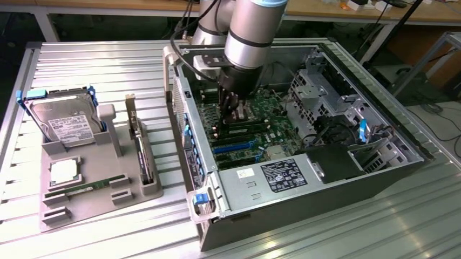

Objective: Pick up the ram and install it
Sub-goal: 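Press down the ram until it locks into place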

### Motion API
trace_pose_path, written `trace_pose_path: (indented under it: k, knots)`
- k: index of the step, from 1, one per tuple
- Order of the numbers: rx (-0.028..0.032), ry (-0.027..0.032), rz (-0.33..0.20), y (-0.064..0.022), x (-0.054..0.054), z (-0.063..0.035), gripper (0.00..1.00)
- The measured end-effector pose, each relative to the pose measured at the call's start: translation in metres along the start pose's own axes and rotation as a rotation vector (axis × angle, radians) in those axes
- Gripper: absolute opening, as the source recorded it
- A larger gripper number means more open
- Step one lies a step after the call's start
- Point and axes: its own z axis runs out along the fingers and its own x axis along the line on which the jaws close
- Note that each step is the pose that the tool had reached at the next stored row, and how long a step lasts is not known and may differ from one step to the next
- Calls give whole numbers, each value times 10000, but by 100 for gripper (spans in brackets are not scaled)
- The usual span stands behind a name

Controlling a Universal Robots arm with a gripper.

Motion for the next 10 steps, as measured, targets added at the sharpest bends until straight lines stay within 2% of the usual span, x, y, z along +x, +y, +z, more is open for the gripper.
trace_pose_path:
  k: [5,7,8,9,10]
  knots:
    - [-5,7,3,-39,-6,119,11]
    - [-9,16,3,-57,-7,135,11]
    - [-2,-14,0,-168,2,23,11]
    - [-4,-10,0,-271,7,-40,11]
    - [-4,-12,1,-343,5,-46,11]
